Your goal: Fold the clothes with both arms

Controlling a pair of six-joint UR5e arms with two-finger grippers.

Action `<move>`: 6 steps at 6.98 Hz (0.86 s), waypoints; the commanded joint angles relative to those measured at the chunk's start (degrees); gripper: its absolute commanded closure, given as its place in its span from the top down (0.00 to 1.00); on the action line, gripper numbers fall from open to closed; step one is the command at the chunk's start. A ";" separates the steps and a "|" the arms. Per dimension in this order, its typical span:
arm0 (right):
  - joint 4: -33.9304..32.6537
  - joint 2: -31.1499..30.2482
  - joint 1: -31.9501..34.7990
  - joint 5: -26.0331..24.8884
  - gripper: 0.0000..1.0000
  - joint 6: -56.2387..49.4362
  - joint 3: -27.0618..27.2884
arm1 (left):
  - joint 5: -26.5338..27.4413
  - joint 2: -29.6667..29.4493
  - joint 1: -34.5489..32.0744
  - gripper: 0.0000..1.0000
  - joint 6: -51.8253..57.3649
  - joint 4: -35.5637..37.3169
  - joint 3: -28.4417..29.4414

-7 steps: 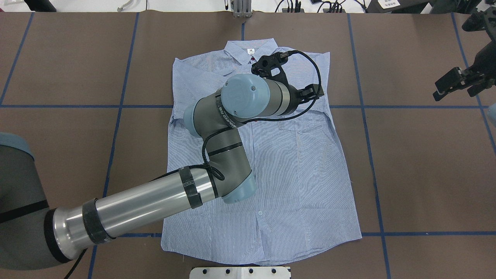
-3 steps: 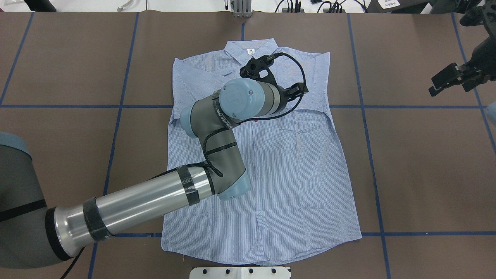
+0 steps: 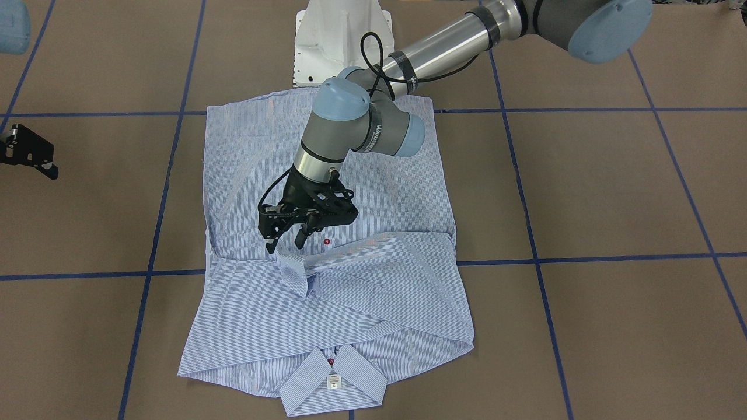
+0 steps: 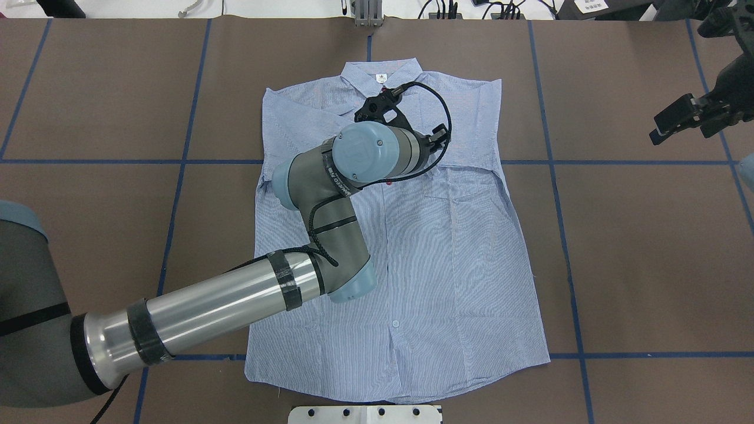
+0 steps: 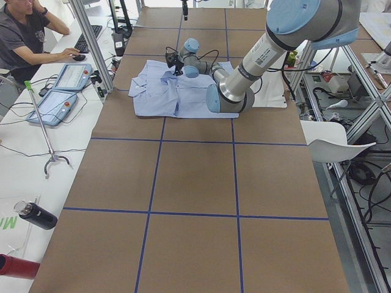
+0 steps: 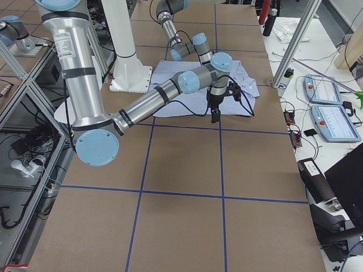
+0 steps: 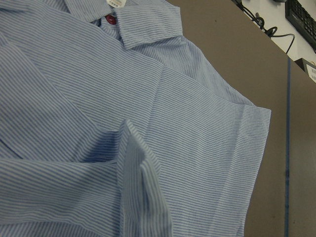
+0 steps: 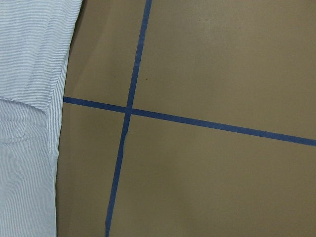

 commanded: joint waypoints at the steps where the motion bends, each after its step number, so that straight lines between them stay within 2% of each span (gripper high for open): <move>1: 0.01 0.01 0.00 0.02 1.00 0.01 0.04 | 0.14 0.00 0.00 0.42 -1.12 -0.02 0.39; 4: 0.01 0.01 0.00 0.02 1.00 -0.08 -0.14 | 0.50 0.00 -2.19 0.41 -0.86 -0.11 1.18; 6: 0.01 0.01 0.00 0.02 1.00 -0.08 -0.23 | 3.13 -0.09 -2.20 0.39 -0.77 -0.38 2.59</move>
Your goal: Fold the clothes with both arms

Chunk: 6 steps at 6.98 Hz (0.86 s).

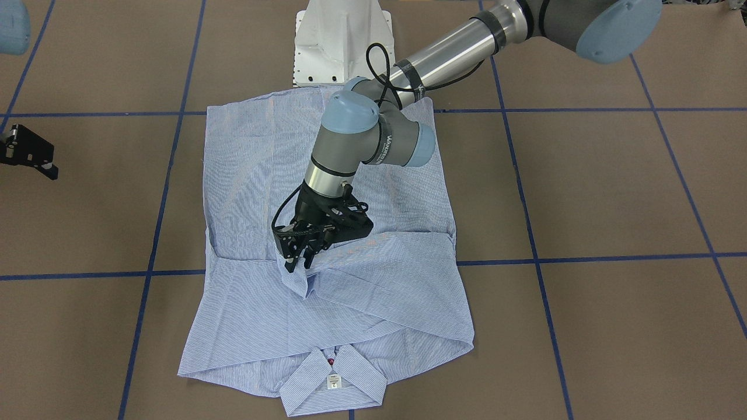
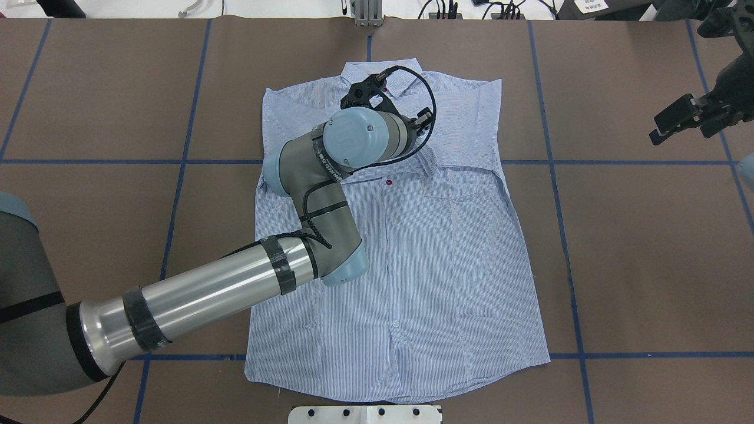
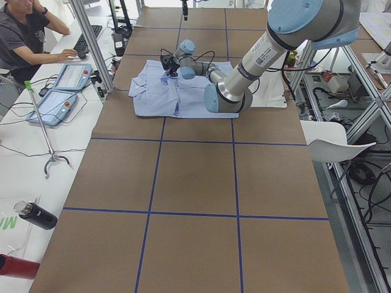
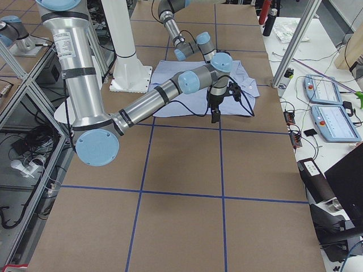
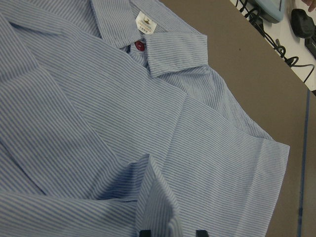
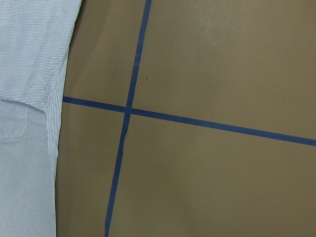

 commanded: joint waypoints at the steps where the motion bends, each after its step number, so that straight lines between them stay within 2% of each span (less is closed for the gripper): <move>1: 0.00 0.00 0.00 -0.09 1.00 -0.09 -0.15 | 0.88 -0.47 0.04 0.37 0.05 -0.13 0.61; 6: -0.09 0.00 0.00 -0.18 1.00 -0.09 -0.50 | 0.61 -2.06 1.97 0.37 -0.30 0.13 0.61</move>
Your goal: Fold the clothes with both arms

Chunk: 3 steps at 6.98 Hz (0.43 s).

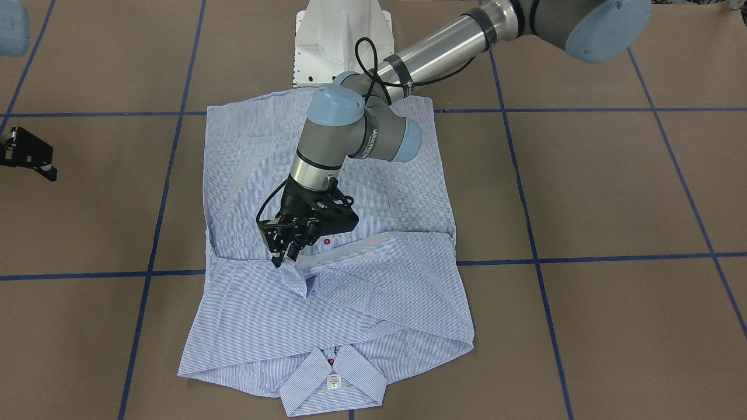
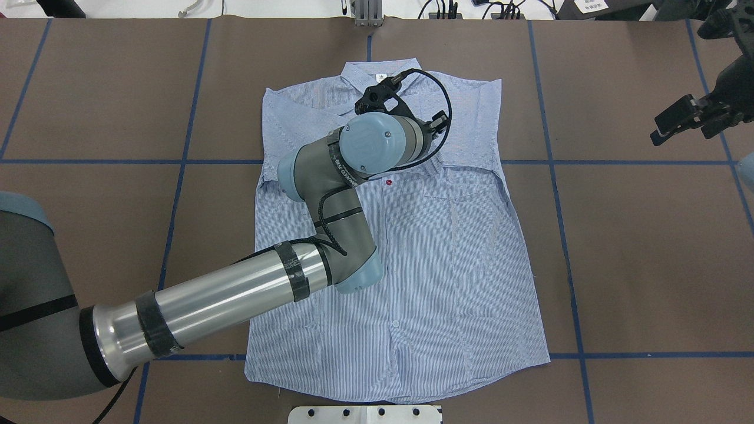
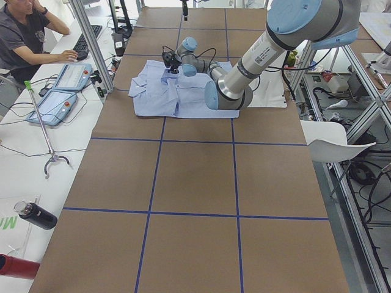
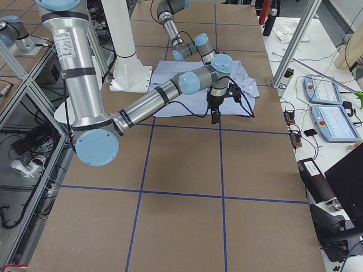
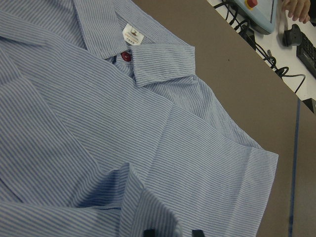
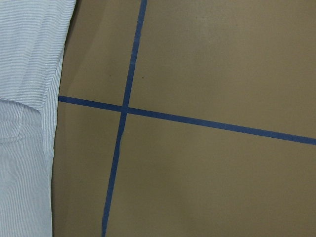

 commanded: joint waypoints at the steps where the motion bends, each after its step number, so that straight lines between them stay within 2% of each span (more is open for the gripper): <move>1: -0.01 0.07 0.00 0.08 1.00 0.00 -0.11 | 0.00 -0.05 0.41 0.31 0.04 0.01 0.00; 2: -0.01 0.15 0.00 0.08 1.00 0.00 -0.20 | 0.00 -0.05 0.32 0.20 0.04 0.10 -0.08; 3: -0.01 0.15 0.00 0.08 1.00 0.00 -0.28 | 0.00 -0.05 0.14 0.13 0.13 0.10 -0.17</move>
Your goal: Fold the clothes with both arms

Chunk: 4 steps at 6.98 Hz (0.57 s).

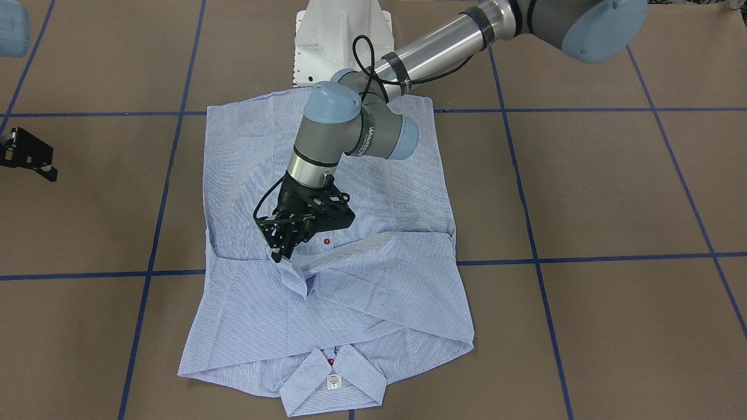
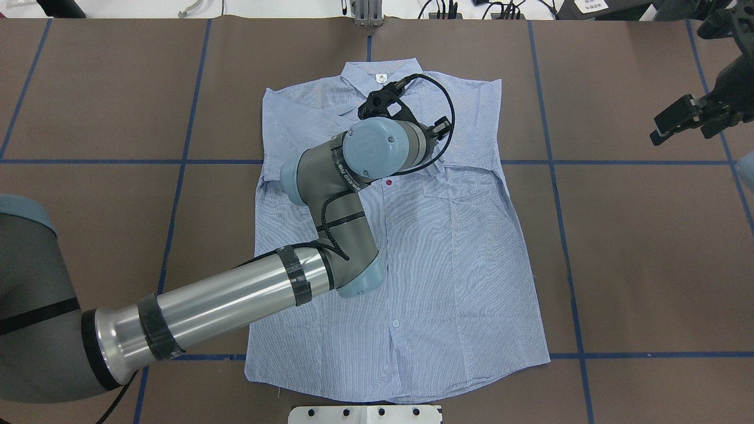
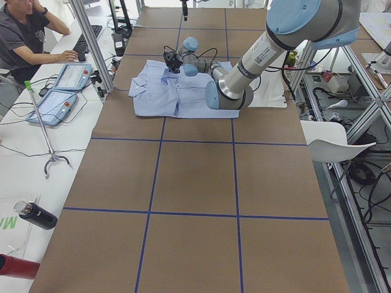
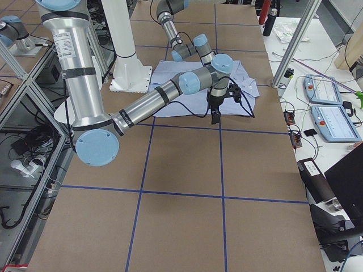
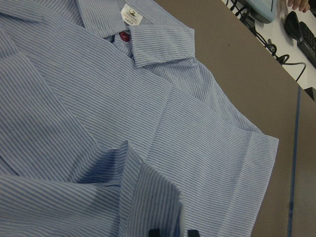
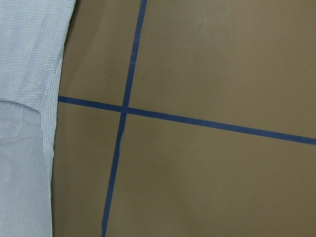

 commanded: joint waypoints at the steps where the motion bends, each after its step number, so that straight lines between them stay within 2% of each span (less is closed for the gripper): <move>1: 0.00 0.03 0.00 0.01 1.00 0.00 -0.18 | 0.00 0.17 -0.31 0.00 0.24 0.12 -0.01; 2: 0.00 0.03 0.00 0.01 1.00 0.00 -0.27 | -0.09 0.09 -0.66 0.00 0.42 0.12 -0.27; 4: 0.00 0.04 0.00 0.01 1.00 -0.09 -0.27 | -6.47 0.08 -3.11 0.00 0.95 0.03 -2.72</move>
